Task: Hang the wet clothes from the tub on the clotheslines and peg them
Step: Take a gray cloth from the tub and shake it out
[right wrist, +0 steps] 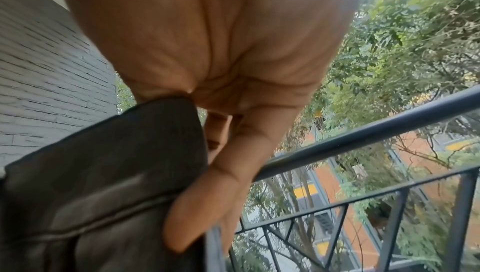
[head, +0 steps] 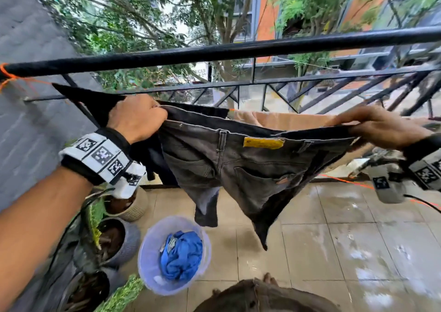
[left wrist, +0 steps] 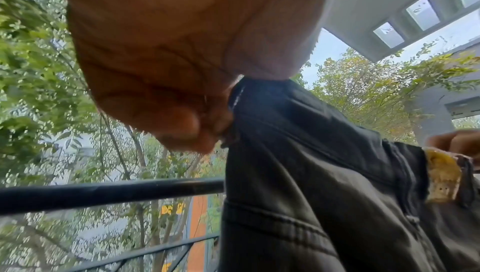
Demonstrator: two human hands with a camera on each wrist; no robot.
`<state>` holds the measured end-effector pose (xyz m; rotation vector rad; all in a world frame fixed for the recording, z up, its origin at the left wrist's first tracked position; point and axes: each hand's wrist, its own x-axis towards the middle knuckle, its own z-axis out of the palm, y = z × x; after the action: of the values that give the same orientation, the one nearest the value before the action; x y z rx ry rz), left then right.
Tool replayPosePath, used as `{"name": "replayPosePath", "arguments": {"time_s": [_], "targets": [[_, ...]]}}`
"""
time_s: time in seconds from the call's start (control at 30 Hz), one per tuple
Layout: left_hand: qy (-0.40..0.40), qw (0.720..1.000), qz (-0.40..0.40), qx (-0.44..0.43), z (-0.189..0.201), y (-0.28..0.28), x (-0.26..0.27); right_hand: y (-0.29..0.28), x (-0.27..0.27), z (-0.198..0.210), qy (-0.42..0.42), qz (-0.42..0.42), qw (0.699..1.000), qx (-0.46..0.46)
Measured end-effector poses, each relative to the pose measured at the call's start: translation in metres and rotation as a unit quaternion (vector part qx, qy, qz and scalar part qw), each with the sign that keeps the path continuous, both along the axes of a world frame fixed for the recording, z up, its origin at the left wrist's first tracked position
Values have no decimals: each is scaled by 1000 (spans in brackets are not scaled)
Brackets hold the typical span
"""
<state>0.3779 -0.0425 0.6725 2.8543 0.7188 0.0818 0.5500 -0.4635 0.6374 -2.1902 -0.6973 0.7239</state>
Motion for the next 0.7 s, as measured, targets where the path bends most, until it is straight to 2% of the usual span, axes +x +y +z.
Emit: {"name": "replayPosePath", "arguments": {"time_s": [0.1, 0.27, 0.37, 0.47, 0.53, 0.57, 0.63, 0.7], "targets": [[21, 999, 13, -26, -15, -4, 5, -10, 6, -6, -11, 59, 998, 1], [-10, 981, -20, -193, -34, -7, 10, -15, 19, -8, -122, 200, 972, -34], [-51, 948, 48, -310, -45, 2, 13, -9, 21, -12, -169, 257, 951, -30], [-105, 938, 89, -318, -52, 8, 17, -1, 13, -16, -210, 327, 919, -68], [-121, 938, 58, -319, -51, 4, 14, 7, 12, -20, -208, 357, 905, -96], [-119, 942, 16, -315, -54, 6, 12, 10, 13, -24, -183, 350, 913, -99], [-69, 948, -70, -303, -54, 8, 3, 13, 19, -34, -158, 340, 922, -92], [-12, 940, -131, -315, -51, 5, -9, 14, 25, -40, -173, 350, 915, -103]]}}
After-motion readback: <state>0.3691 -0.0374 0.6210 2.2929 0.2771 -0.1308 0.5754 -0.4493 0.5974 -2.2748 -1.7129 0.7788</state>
